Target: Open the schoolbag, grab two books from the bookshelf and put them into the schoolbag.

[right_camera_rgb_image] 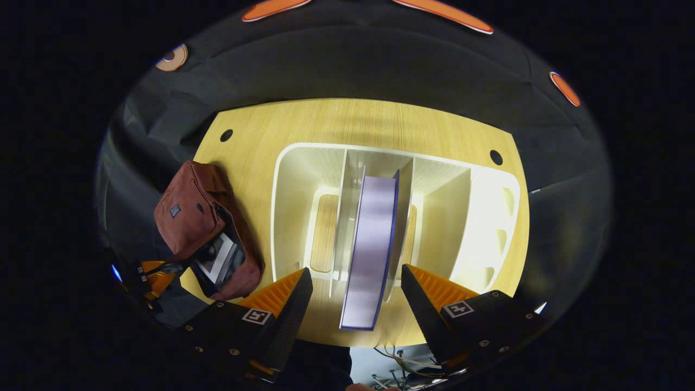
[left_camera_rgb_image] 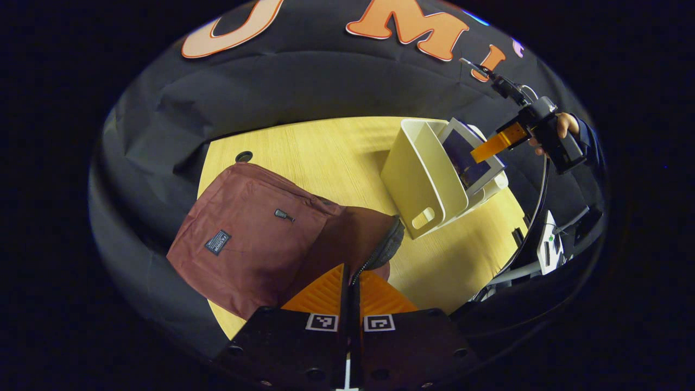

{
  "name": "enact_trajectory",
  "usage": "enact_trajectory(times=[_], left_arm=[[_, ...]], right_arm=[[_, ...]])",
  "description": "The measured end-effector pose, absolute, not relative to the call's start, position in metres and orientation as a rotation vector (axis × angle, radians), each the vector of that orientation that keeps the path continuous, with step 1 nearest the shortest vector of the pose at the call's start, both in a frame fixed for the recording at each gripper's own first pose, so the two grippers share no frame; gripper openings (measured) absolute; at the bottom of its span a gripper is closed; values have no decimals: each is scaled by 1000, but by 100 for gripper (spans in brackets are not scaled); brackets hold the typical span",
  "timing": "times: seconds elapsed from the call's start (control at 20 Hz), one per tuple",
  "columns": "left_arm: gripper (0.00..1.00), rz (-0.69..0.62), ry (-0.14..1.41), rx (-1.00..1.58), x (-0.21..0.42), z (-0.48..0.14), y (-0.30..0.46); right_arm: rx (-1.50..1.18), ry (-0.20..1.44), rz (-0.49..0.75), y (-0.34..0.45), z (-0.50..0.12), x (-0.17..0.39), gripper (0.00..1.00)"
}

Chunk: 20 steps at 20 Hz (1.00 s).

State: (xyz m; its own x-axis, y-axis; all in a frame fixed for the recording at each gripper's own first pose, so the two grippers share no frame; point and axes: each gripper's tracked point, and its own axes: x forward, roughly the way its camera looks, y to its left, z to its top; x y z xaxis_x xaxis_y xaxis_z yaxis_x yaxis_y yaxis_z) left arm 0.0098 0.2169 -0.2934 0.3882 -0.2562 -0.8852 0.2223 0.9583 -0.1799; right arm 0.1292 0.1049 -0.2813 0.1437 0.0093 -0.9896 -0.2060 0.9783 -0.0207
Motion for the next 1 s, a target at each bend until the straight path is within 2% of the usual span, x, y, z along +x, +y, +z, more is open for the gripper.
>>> enact_trajectory(times=[0.2, 0.3, 0.4, 0.45, 0.5, 0.55, 0.75, 1.0], left_arm=[[3, -292, 1141, -30, 10, -293, 218], [3, -290, 1141, -27, 11, -291, 218], [3, -290, 1138, -26, 11, -293, 220], [3, -290, 1137, -27, 11, -292, 220], [3, -290, 1136, -31, 11, -291, 220], [4, -294, 1132, -30, 11, -290, 220], [4, -322, 1115, -36, 9, -291, 221], [4, -375, 1094, -42, 6, -292, 222]], right_arm=[[-187, 1459, 132, 98, -309, 134, 98], [-224, 1486, 107, 91, -319, 133, 91], [-247, 1493, 83, 88, -326, 133, 67], [-238, 1507, 69, 90, -326, 132, 60], [-230, 1520, 60, 93, -326, 129, 60], [-228, 1522, 51, 93, -316, 133, 43], [-209, 1523, 70, 102, -284, 118, 40], [-138, 1452, 53, 108, -213, 93, 40]])
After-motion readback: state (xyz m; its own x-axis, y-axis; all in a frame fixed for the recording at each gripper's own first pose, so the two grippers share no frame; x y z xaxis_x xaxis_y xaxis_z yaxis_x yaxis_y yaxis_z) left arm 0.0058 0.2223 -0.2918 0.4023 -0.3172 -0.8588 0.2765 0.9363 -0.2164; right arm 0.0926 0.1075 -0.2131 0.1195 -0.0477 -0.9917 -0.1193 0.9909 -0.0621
